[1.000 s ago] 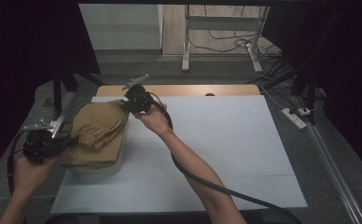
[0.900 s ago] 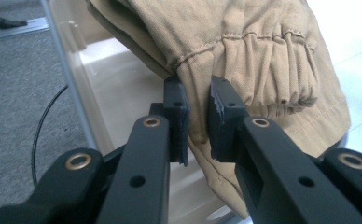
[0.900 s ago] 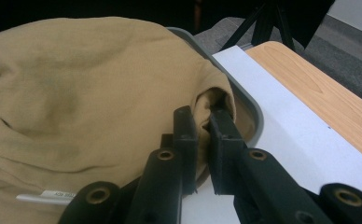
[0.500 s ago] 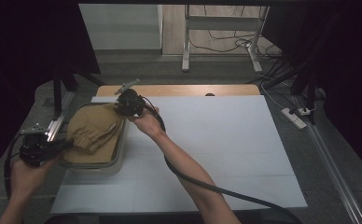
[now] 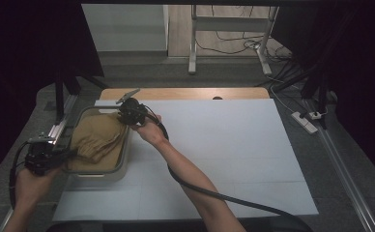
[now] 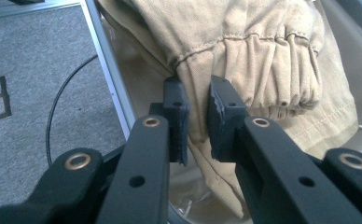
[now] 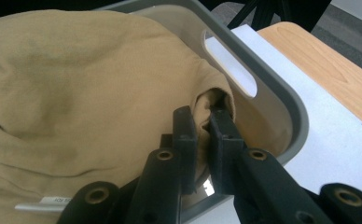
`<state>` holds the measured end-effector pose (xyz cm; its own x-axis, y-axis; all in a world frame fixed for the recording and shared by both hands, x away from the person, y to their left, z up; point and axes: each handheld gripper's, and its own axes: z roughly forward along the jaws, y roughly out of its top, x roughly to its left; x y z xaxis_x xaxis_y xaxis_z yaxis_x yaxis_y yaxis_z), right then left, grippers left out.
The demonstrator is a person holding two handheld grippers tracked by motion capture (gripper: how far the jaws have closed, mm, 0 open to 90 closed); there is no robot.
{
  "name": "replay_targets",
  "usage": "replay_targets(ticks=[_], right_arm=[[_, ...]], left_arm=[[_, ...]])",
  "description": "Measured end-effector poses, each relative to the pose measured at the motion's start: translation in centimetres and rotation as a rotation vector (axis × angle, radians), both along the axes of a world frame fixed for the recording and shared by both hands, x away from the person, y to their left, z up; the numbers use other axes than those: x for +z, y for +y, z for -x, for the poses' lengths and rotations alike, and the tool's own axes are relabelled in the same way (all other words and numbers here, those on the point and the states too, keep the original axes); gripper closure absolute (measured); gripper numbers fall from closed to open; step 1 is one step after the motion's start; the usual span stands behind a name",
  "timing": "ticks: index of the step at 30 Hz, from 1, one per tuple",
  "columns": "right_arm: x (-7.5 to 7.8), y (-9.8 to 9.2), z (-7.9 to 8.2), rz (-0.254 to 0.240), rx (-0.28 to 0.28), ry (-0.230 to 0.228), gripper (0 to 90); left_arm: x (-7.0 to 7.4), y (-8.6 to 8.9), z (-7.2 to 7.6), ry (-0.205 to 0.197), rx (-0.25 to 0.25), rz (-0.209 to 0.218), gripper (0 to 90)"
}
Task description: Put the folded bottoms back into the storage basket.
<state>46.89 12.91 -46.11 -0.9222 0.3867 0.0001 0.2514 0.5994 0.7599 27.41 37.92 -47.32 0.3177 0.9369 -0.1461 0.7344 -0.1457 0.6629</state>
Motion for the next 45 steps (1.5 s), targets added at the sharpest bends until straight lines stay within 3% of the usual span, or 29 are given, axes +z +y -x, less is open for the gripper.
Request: replay_targets(ticks=[9, 12, 15, 23, 28, 31, 36, 37, 40, 45], right_arm=[[-1.2, 0.5, 0.2, 0.024, 0.009, 0.000, 81.1], [-1.3, 0.6, 0.4, 0.029, 0.026, -0.027, 71.8], [-1.2, 0.6, 0.4, 0.030, 0.030, -0.061, 60.6], [-0.4, 0.2, 0.4, 0.010, 0.019, -0.085, 49.1], [0.0, -0.3, 0.6, -0.004, 0.014, -0.050, 34.8], [0.2, -0.6, 0.8, -0.013, 0.019, 0.004, 23.2], [0.6, -1.0, 1.2, -0.025, 0.009, 0.064, 6.7], [0.7, -1.1, 1.4, -0.020, 0.010, 0.082, 5.3], [0.8, -1.5, 1.9, -0.016, 0.028, 0.080, 4.7], [1.2, -2.3, 2.7, -0.017, 0.050, 0.077, 2.8]], left_arm=[[-0.8, -0.3, 0.3, 0.008, -0.006, -0.030, 77.2], [-0.9, -0.5, 0.5, -0.007, -0.011, -0.055, 73.6], [-0.7, -0.4, 0.7, -0.030, -0.013, -0.026, 64.2], [-0.3, -0.8, 1.4, -0.080, -0.045, 0.014, 50.6], [-0.2, -1.5, 1.6, -0.118, -0.092, 0.054, 33.6], [0.0, -2.1, 1.7, -0.140, -0.124, 0.072, 25.1], [0.4, -3.2, 2.0, -0.119, -0.141, 0.148, 14.2], [0.5, -3.5, 2.1, -0.110, -0.141, 0.158, 12.8], [0.6, -4.3, 2.4, -0.093, -0.159, 0.169, 7.5], [0.7, -5.5, 3.3, -0.093, -0.182, 0.208, 2.7]])
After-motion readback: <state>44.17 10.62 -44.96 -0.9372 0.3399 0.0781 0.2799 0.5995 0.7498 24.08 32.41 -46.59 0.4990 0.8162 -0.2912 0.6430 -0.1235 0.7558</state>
